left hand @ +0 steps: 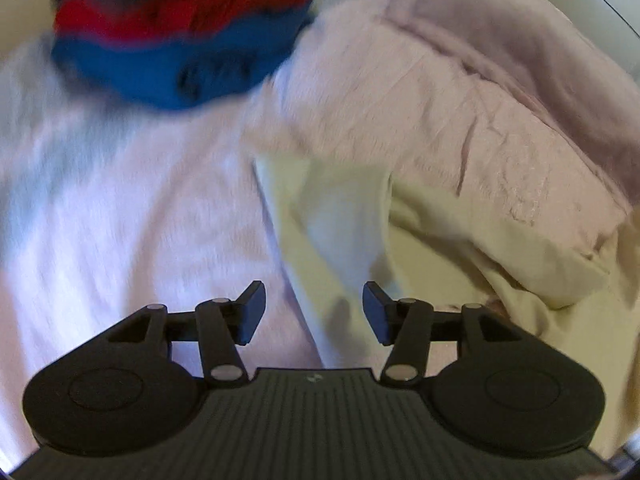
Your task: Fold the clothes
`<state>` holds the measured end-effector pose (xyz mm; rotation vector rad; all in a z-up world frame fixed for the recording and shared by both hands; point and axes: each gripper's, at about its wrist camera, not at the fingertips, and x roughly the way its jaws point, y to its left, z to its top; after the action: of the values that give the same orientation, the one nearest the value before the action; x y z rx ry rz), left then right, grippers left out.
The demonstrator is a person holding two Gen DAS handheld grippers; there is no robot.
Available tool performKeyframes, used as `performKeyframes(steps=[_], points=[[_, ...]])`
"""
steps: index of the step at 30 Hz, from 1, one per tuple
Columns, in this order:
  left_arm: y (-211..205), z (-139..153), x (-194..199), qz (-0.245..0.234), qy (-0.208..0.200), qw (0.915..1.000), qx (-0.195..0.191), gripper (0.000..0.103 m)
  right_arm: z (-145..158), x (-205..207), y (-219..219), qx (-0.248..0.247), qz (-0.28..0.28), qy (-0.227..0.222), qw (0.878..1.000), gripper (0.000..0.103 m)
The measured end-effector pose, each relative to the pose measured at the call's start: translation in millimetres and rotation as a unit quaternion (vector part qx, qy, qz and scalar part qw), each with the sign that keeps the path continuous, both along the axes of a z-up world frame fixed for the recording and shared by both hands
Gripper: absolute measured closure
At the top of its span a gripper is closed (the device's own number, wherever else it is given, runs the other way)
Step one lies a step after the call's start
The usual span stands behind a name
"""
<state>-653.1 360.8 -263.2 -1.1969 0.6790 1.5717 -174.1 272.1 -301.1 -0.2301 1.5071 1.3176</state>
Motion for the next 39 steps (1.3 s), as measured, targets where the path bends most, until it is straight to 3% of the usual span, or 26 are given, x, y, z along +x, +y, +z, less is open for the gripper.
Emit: performKeyframes(steps=[3, 4, 6, 8, 10, 12, 13, 15, 18, 20, 23, 24, 25, 26, 27, 29, 30, 32, 34, 35, 37, 39], points=[[-13, -17, -9, 0.040, -0.091, 0.9950, -0.002, 0.051, 4, -7, -13, -0.010, 0.005, 0.002, 1.000, 0.056], [-14, -26, -9, 0.038, -0.088, 0.9954, -0.009, 0.054, 5, -9, -17, -0.011, 0.004, 0.001, 1.000, 0.056], [-15, -40, -10, 0.032, -0.076, 0.9964, -0.018, 0.101, 4, -11, -23, -0.018, -0.003, -0.002, 1.000, 0.056], [-14, -34, -13, -0.010, -0.076, 0.9970, -0.010, 0.102, 6, -10, -28, -0.024, -0.011, -0.003, 1.000, 0.056], [-13, -6, -14, -0.098, -0.021, 0.9948, 0.022, 0.102, 9, -11, -34, -0.024, -0.015, -0.006, 1.000, 0.056], [-14, 31, -27, -0.183, 0.071, 0.9791, 0.055, 0.102, 12, -13, -38, -0.023, -0.016, -0.012, 1.000, 0.056], [-14, 50, -37, -0.221, 0.118, 0.9658, 0.069, 0.102, 13, -12, -41, -0.024, -0.018, -0.014, 0.999, 0.056], [-12, 71, -63, -0.258, 0.196, 0.9437, 0.069, 0.102, 14, -13, -45, -0.027, -0.022, -0.016, 0.999, 0.056], [-11, 80, -103, -0.284, 0.322, 0.9021, 0.040, 0.102, 14, -19, -50, -0.030, -0.024, -0.015, 0.999, 0.056], [-14, 65, -126, -0.308, 0.369, 0.8769, 0.003, 0.100, 13, -25, -52, -0.031, -0.023, -0.012, 0.999, 0.056], [-25, 22, -155, -0.316, 0.368, 0.8716, -0.071, 0.097, 11, -36, -52, -0.037, -0.009, -0.014, 0.999, 0.056], [-30, 12, -161, -0.304, 0.347, 0.8833, -0.086, 0.094, 10, -39, -52, -0.039, -0.004, -0.016, 0.999, 0.056], [-36, 8, -167, -0.282, 0.317, 0.9013, -0.089, 0.093, 10, -42, -54, -0.041, 0.000, -0.021, 0.999, 0.056], [-42, 8, -173, -0.240, 0.277, 0.9273, -0.074, 0.091, 9, -44, -55, -0.042, 0.003, -0.025, 0.999, 0.056], [-48, 9, -179, -0.198, 0.236, 0.9494, -0.058, 0.083, 8, -45, -57, -0.044, 0.005, -0.028, 0.999, 0.056], [-61, 12, -191, -0.114, 0.149, 0.9820, -0.025, 0.068, 7, -48, -61, -0.049, 0.007, -0.033, 0.998, 0.056], [-67, 14, -195, -0.080, 0.115, 0.9900, -0.005, 0.068, 6, -49, -63, -0.051, 0.008, -0.034, 0.998, 0.056], [-75, 17, -191, -0.070, 0.112, 0.9911, 0.020, 0.068, 6, -51, -64, -0.053, 0.010, -0.039, 0.998, 0.056], [-77, 17, -181, -0.118, 0.167, 0.9787, 0.021, 0.069, 7, -54, -65, -0.055, 0.013, -0.043, 0.997, 0.056], [-76, 16, -170, -0.158, 0.202, 0.9664, 0.017, 0.069, 7, -56, -64, -0.055, 0.015, -0.045, 0.997, 0.056], [-75, 10, -153, -0.230, 0.274, 0.9337, 0.015, 0.068, 6, -61, -64, -0.057, 0.018, -0.046, 0.997, 0.056], [-72, 3, -140, -0.286, 0.345, 0.8939, 0.012, 0.067, 4, -65, -64, -0.059, 0.020, -0.048, 0.997, 0.056]])
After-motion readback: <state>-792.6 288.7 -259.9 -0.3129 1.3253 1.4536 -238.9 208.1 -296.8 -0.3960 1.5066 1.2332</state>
